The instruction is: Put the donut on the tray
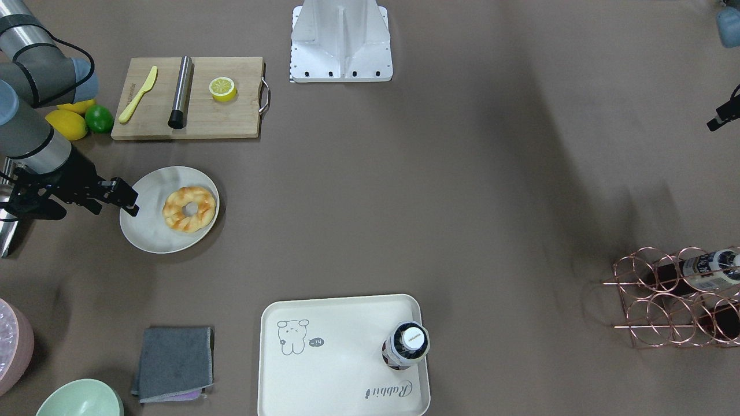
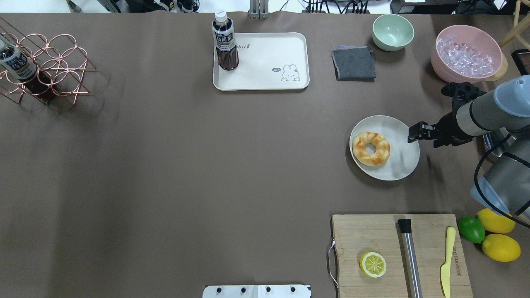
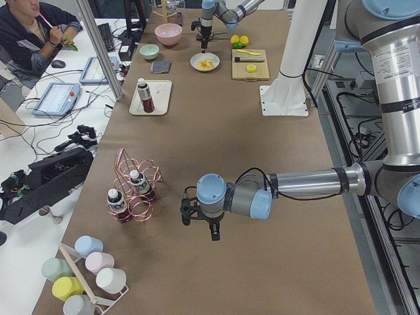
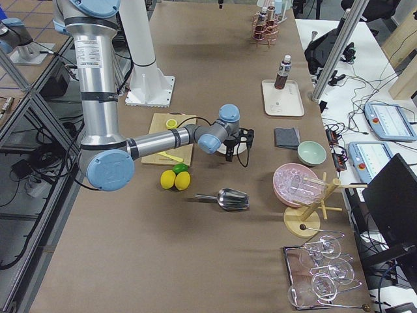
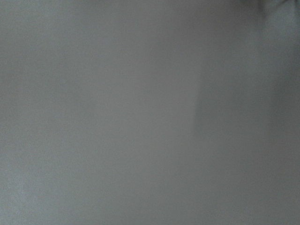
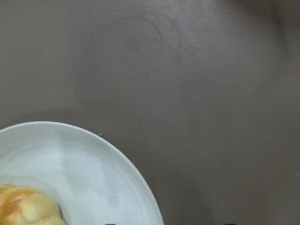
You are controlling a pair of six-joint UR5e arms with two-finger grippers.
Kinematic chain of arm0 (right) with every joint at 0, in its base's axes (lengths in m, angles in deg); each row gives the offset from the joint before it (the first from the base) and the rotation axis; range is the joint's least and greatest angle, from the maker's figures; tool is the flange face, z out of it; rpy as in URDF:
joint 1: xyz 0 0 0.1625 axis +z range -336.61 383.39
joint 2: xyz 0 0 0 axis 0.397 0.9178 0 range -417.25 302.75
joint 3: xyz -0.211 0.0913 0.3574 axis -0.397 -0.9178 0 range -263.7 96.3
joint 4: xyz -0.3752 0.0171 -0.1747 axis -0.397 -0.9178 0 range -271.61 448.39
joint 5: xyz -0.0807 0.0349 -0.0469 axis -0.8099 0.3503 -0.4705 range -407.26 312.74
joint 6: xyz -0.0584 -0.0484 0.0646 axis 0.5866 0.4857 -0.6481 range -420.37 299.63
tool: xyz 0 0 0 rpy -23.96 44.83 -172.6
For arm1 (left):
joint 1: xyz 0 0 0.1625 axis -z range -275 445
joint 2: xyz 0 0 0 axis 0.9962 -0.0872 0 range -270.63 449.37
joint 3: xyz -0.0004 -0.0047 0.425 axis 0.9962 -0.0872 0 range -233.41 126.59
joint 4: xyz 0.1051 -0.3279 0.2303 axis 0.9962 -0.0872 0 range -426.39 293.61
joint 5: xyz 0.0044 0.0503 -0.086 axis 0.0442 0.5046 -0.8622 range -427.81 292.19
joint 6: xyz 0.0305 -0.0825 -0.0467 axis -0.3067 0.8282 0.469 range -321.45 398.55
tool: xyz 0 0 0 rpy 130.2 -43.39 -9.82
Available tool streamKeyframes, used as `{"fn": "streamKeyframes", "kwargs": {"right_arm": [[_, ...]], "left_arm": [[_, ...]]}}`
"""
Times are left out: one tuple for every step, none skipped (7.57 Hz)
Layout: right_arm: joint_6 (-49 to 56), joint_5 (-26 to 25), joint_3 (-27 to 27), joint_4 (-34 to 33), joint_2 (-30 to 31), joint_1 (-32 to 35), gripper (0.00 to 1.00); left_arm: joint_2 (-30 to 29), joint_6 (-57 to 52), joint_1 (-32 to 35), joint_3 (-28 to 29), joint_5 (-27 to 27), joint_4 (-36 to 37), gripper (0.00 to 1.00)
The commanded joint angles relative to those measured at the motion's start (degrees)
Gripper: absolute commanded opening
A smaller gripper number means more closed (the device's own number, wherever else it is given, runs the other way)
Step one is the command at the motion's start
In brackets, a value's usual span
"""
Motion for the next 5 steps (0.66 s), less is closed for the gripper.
{"fn": "streamKeyframes", "kwargs": {"right_arm": [[-5.5, -0.5, -0.1, 3.8, 1.5, -1.3, 0.66], [-8.3, -1.8, 0.5, 3.8, 1.0, -2.4, 0.57], [-8.5, -1.9, 0.6, 3.9, 1.0, -2.6, 0.54], [-8.8, -2.1, 0.7, 3.9, 1.1, -2.8, 0.48], [-9.0, -2.2, 0.8, 3.9, 1.2, -2.8, 0.39]], "left_arm": [[0.1, 0.0, 0.1, -0.4, 0.0, 0.0, 0.98], [0.1, 0.0, 0.1, -0.4, 0.0, 0.0, 0.98], [0.1, 0.0, 0.1, -0.4, 0.0, 0.0, 0.98], [0.1, 0.0, 0.2, -0.4, 0.0, 0.0, 0.98], [0.1, 0.0, 0.2, -0.4, 0.0, 0.0, 0.98]]}}
